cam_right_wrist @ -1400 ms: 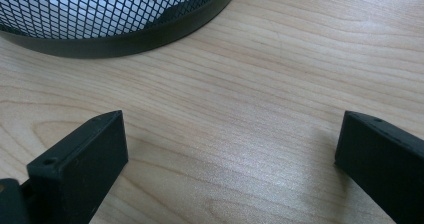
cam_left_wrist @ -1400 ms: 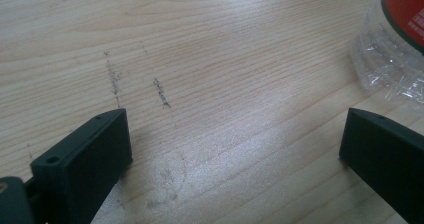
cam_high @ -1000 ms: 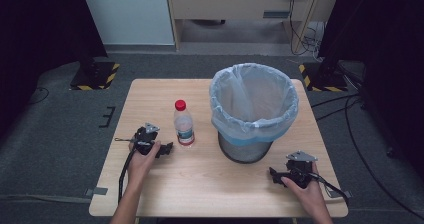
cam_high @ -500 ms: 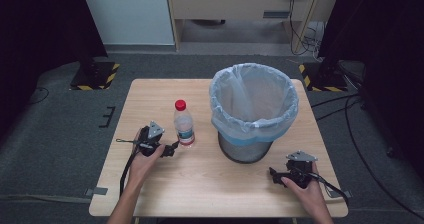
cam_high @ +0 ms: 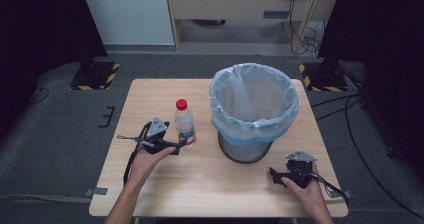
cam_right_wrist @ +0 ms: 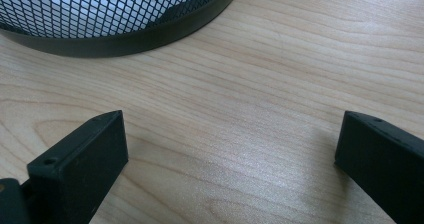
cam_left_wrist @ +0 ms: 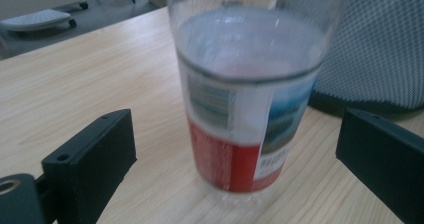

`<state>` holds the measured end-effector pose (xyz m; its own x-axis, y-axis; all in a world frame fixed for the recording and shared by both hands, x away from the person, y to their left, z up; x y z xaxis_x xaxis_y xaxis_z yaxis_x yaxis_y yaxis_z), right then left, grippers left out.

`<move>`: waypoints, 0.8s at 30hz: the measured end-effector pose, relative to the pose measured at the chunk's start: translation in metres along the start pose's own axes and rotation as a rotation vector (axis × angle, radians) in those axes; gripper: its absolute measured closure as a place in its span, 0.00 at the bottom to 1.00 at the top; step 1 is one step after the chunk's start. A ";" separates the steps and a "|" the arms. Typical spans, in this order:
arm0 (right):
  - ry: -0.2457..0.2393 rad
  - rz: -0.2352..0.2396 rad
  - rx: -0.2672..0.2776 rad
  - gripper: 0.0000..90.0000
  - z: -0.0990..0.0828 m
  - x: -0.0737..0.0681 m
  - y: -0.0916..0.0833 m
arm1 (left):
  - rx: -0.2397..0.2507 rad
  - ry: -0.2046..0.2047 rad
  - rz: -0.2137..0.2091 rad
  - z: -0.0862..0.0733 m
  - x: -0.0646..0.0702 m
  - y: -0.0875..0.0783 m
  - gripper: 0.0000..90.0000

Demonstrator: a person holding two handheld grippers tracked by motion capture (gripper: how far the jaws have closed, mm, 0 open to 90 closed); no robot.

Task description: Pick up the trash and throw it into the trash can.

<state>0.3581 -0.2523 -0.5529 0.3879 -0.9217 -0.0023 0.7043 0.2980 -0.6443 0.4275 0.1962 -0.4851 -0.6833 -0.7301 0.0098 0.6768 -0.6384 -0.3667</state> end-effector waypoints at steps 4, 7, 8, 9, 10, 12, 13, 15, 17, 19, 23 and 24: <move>0.000 0.000 0.000 0.00 0.000 0.000 0.000 | 0.025 -0.005 -0.014 0.010 0.000 0.004 0.02; 0.000 0.000 0.000 0.00 0.000 0.000 0.000 | 0.045 -0.013 -0.019 0.015 -0.001 0.008 0.02; 0.000 0.000 0.000 0.00 0.000 0.000 0.000 | 0.045 -0.013 -0.019 0.015 -0.001 0.008 0.02; 0.000 0.000 0.000 0.00 0.000 0.000 0.000 | 0.056 -0.023 -0.025 0.018 0.000 0.011 0.02; 0.000 0.001 0.000 0.00 0.000 0.000 0.000 | 0.061 -0.024 -0.027 0.020 0.000 0.012 0.02; -0.001 0.001 0.000 0.00 0.000 0.000 0.000 | 0.069 -0.021 -0.029 0.023 0.001 0.015 0.02; -0.001 0.001 0.000 0.00 0.000 0.000 0.000 | 0.069 -0.021 -0.029 0.023 0.001 0.015 0.02; 0.000 0.001 0.000 0.00 0.000 0.000 0.000 | 0.072 -0.017 -0.027 0.025 0.002 0.018 0.02; -0.001 0.002 0.000 0.00 0.000 0.000 0.000 | 0.079 -0.026 -0.020 0.027 0.001 0.021 0.03; -0.001 0.002 0.000 0.00 0.000 0.000 0.000 | 0.081 -0.026 -0.018 0.027 0.001 0.021 0.03; -0.001 0.003 0.000 0.00 0.000 0.000 0.000 | 0.073 -0.025 -0.020 0.026 0.000 0.024 0.06; -0.001 0.003 0.000 0.00 0.000 0.000 0.000 | 0.074 -0.024 -0.024 0.026 0.000 0.024 0.08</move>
<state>0.3580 -0.2524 -0.5529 0.3906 -0.9206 -0.0031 0.7034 0.3006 -0.6441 0.4514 0.1746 -0.4699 -0.6933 -0.7195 0.0404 0.6795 -0.6713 -0.2962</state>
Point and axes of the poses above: each handheld gripper's, and its own axes: y roughly forward along the jaws, z roughly out of its top, x roughly to its right, the point moved 2 cm from there along y, roughly forward along the jaws, and after that the axes turned 5 degrees about x, right-handed, at the moved point
